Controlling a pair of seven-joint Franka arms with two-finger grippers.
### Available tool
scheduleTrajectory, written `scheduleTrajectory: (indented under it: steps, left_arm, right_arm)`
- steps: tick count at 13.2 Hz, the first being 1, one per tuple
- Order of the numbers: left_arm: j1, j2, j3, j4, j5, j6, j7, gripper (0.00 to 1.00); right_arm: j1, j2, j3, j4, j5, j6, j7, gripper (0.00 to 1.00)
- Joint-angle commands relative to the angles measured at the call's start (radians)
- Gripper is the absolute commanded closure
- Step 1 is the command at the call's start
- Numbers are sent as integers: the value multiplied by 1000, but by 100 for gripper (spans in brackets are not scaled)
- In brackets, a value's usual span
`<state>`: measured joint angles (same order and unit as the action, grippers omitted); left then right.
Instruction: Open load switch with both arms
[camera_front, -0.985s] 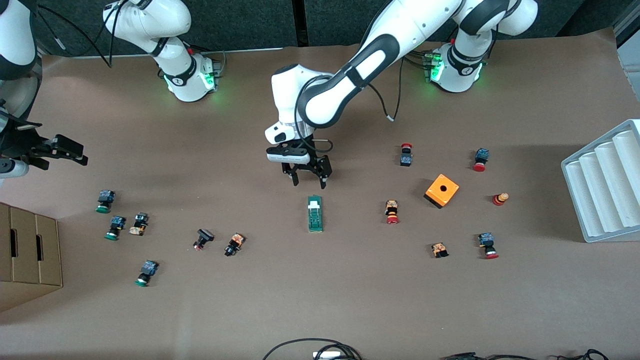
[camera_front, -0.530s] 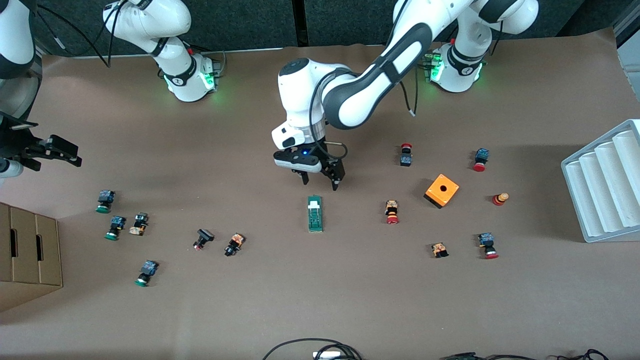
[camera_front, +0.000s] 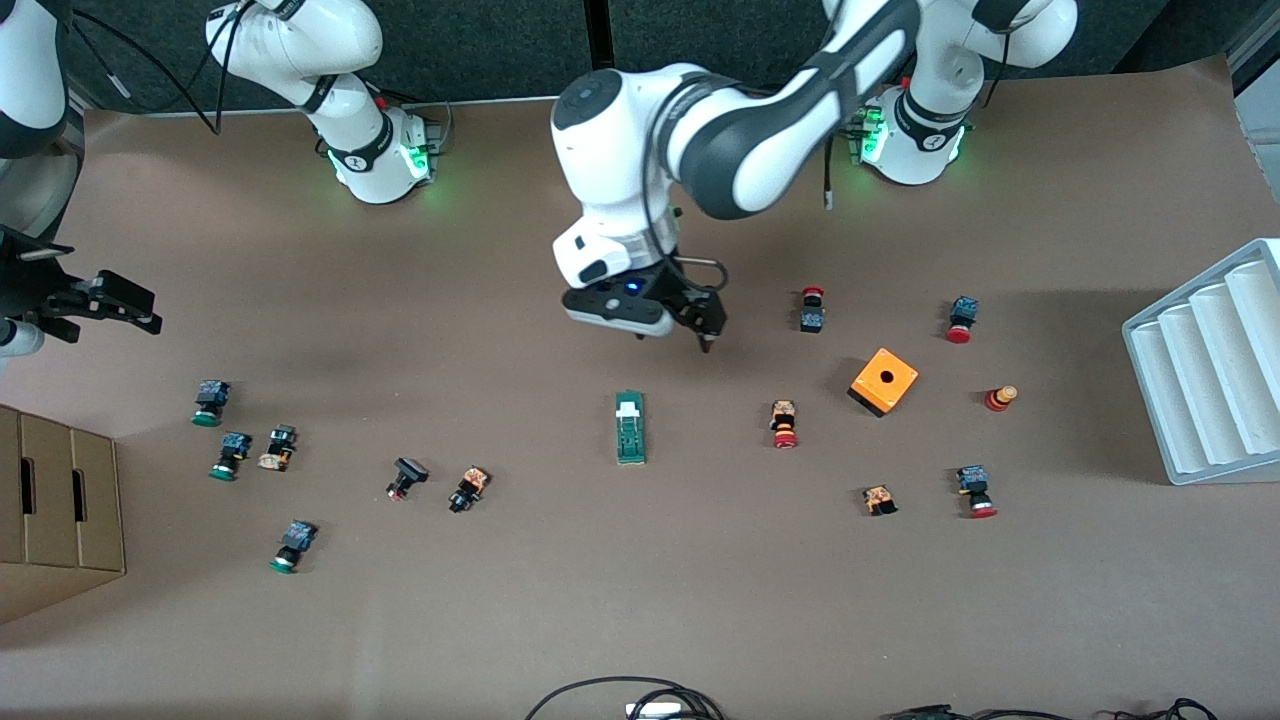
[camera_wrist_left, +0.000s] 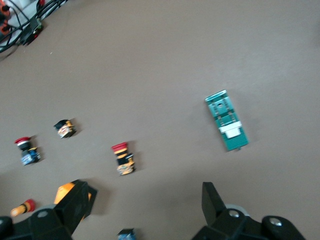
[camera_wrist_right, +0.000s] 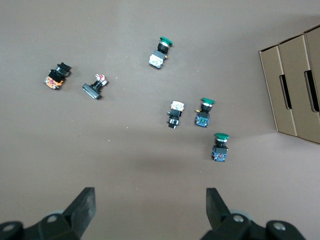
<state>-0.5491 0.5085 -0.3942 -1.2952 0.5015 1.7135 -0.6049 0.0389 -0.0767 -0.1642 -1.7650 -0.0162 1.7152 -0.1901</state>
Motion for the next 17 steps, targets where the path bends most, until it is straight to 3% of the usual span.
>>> scheduleTrajectory:
  steps: [1, 8, 17]
  left_arm:
    - [78, -47, -6, 43, -105, -83, 112, 0]
    - [309, -156, -5, 79, -297, -282, 287, 0]
    - [618, -218, -2, 76, -423, -333, 486, 0]
  right_arm:
    - [-7, 23, -5, 36, -4, -19, -15, 0]
    - [-7, 25, -8, 36, -5, -13, -14, 0]
    - [-2, 25, -8, 36, -2, -22, -9, 0]
